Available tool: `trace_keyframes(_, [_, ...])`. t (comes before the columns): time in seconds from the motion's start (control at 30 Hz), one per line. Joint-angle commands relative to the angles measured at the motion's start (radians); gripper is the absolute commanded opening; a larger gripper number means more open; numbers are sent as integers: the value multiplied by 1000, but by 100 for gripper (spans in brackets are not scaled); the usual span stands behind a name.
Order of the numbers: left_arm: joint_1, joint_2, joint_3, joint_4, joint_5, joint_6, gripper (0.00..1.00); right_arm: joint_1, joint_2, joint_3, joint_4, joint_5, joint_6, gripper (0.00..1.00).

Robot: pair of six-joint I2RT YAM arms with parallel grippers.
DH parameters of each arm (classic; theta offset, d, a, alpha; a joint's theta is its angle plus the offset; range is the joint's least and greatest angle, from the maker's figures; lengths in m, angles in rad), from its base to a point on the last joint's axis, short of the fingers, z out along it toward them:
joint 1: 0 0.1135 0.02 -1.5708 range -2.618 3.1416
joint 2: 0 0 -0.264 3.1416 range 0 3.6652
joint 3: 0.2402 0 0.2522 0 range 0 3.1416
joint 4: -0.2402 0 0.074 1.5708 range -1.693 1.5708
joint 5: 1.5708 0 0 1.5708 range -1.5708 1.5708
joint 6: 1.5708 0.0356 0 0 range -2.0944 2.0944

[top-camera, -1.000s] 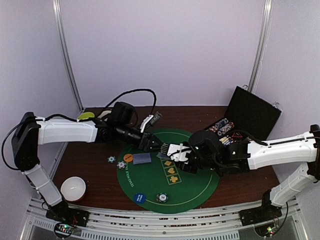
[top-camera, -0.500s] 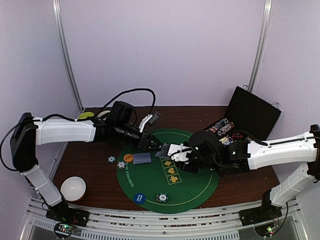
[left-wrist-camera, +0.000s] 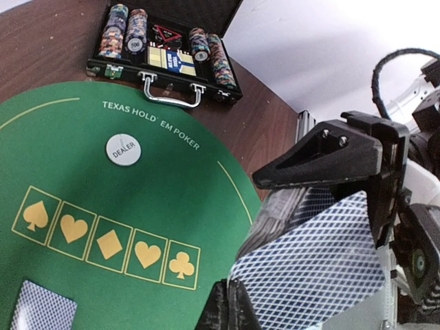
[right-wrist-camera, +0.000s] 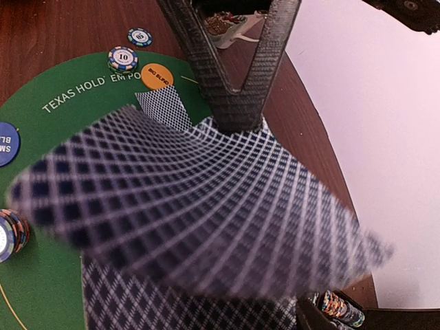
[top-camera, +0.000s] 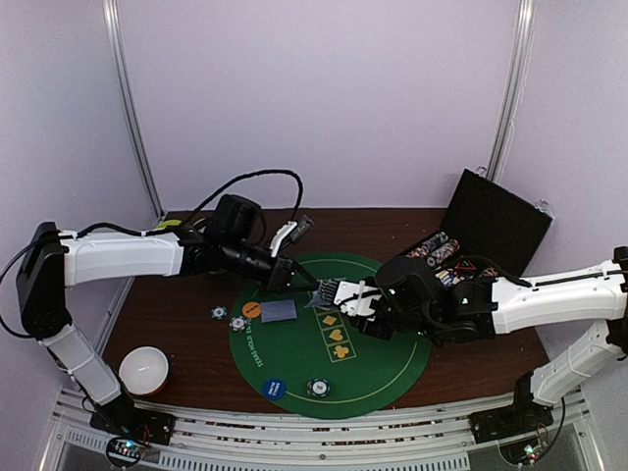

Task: Distribute texas hold em gaming equipment
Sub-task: Pick up the poker card from the face-down deck piles, then distribute the poker card in the small blind area.

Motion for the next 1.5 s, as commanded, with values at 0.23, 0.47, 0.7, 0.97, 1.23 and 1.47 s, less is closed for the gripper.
trace_keyframes(0.23, [11,-70,24,15,28,49,0,-5,-63,-40,28,27,20,46])
trace_keyframes(0.47, [60,-154,3,8,61,117,0,-31,-87,-65,32,12,33,46])
trace_keyframes(0.7, [126,-239,2,-38,170,203,0,-66,-114,-85,42,-11,37,46])
trace_keyframes(0.97, [133,-376,-1,-315,231,653,0,-150,-134,-93,35,-72,33,47])
trace_keyframes(1.23, [-87,-276,95,-547,69,820,0,-208,-158,-90,36,-109,36,47])
trace_keyframes(1.47, [-271,-106,209,-657,-71,859,0,-237,-161,-76,20,-120,31,47])
